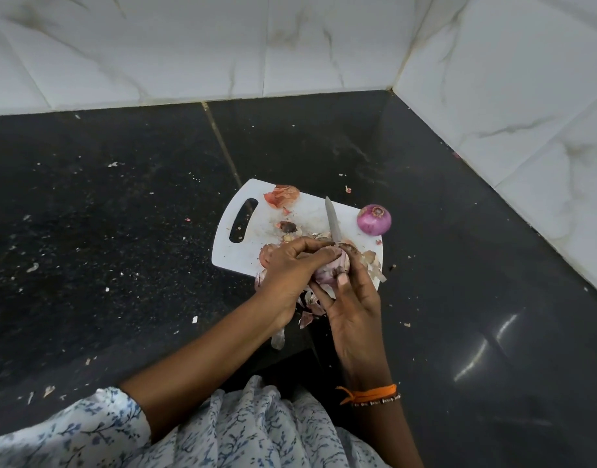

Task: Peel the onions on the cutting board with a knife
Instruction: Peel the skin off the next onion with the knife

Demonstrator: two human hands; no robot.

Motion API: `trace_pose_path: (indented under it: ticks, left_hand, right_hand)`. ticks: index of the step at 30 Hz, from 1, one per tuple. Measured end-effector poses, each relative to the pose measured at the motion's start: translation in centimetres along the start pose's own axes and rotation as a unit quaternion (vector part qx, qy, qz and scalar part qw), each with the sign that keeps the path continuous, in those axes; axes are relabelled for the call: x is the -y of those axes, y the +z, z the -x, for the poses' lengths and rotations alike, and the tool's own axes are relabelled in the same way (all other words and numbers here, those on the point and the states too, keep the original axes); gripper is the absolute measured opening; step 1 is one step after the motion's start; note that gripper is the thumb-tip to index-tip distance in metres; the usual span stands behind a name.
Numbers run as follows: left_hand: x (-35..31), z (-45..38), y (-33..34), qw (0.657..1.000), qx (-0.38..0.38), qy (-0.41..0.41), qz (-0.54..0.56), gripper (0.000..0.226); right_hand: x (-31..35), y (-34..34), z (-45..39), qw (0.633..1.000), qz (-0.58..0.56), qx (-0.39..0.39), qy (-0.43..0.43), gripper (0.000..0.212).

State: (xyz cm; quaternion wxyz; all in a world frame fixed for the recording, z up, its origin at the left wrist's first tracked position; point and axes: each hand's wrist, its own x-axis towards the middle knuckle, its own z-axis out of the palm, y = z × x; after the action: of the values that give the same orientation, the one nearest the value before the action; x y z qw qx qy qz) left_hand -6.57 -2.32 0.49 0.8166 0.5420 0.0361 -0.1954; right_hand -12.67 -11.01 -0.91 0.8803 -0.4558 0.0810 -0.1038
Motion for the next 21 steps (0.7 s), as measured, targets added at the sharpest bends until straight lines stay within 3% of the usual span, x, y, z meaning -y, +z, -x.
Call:
trace_pose_path:
  ticks: [10, 16, 21]
  left_hand:
    - [-0.24, -0.3, 0.64, 0.997, -0.061, -0.019, -0.039, 0.027]
    - [-0.41, -0.28, 0.16, 0.997, -0.034, -0.065, -0.032, 0.024]
    - [-0.63, 0.02, -0.16, 0.997, 0.007, -0.024, -0.069, 0.02]
  right_hand:
    - [-0.48, 0.33, 0.28, 1.0, -0.002, -0.016, 0.007, 0.039]
    - [-0.3, -0.31, 0.18, 1.0, 0.001, -0.013, -0.005, 0.035]
    - [-0.04, -0.39, 0.07, 0.999, -0.012, -0.04, -0.003, 0.036]
